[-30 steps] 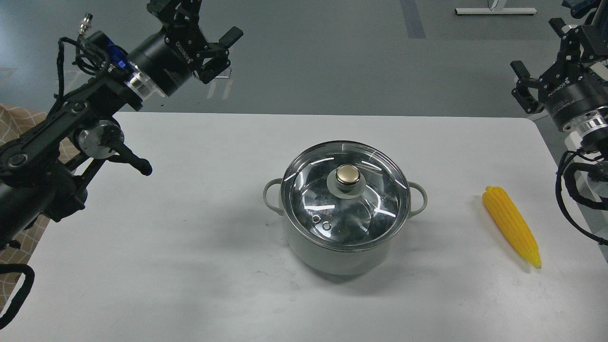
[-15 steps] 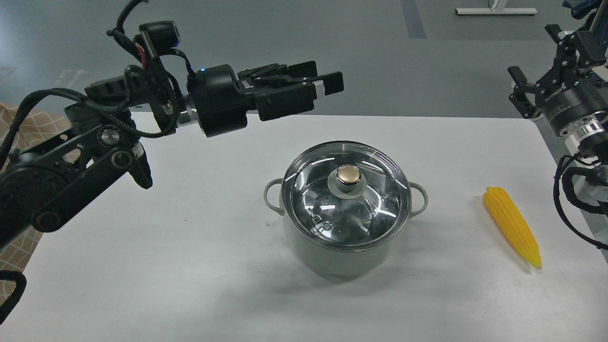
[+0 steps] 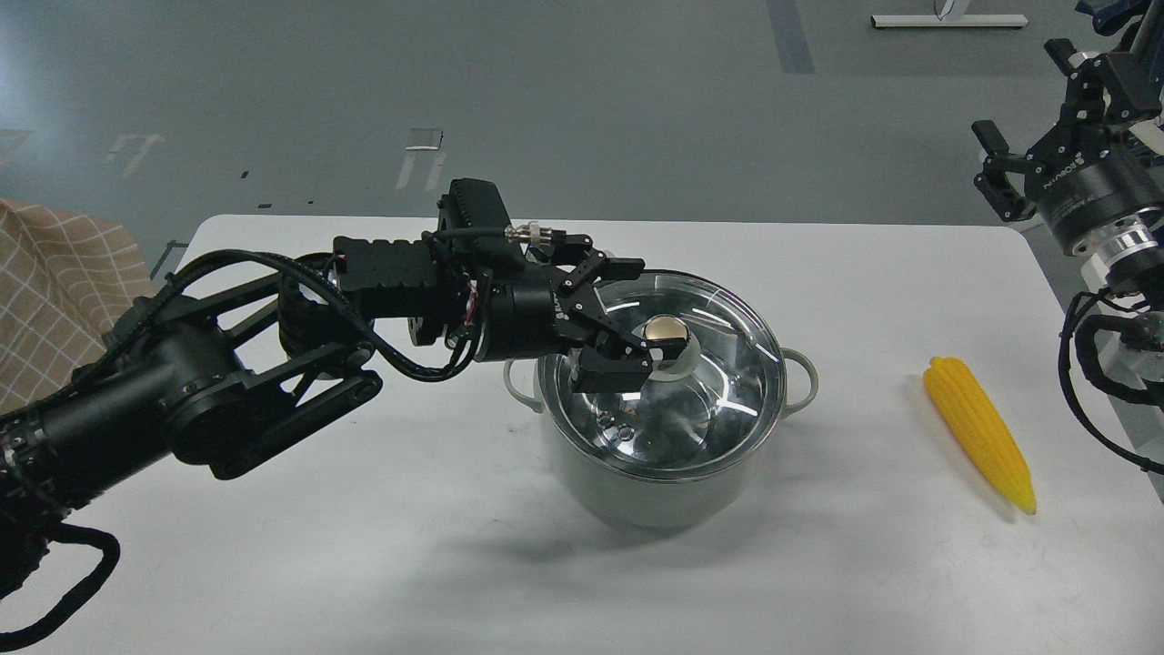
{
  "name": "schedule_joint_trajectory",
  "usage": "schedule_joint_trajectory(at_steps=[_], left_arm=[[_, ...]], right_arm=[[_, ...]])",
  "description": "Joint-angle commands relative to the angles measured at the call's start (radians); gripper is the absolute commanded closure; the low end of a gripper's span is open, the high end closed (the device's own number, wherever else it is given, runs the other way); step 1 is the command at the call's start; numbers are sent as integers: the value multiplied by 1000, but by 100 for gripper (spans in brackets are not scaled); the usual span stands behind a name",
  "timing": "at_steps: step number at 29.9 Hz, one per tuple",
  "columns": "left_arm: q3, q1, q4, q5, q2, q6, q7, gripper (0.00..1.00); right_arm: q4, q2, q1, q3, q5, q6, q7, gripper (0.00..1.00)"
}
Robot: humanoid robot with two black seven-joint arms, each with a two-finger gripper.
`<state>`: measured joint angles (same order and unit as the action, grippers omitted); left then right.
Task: Open pot and put corn in
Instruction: 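Reach the left gripper down and grasp the brass lid knob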
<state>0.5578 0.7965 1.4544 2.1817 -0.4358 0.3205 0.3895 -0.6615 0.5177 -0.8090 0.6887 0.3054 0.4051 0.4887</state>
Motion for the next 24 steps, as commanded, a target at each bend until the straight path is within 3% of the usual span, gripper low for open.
schedule_joint_trajectory(at_steps=[1, 12, 18, 21, 22, 24], left_arm=[[-12, 0, -19, 0, 14, 0, 0, 2], [-33, -10, -39, 0, 34, -1, -1, 6], [-58, -8, -48, 0, 32, 0, -1, 16], [-61, -8, -48, 0, 32, -1, -3, 38], [-61, -8, -48, 0, 32, -1, -3, 50], [-59, -7, -48, 0, 34, -1, -4, 60]], right_arm=[[-1, 4, 1, 0, 0, 0, 0, 0], [-1, 4, 5, 0, 0, 0, 0, 0], [-1, 4, 7, 0, 0, 0, 0, 0], [-1, 4, 7, 0, 0, 0, 0, 0], [-1, 4, 7, 0, 0, 0, 0, 0], [-1, 4, 8, 0, 0, 0, 0, 0]])
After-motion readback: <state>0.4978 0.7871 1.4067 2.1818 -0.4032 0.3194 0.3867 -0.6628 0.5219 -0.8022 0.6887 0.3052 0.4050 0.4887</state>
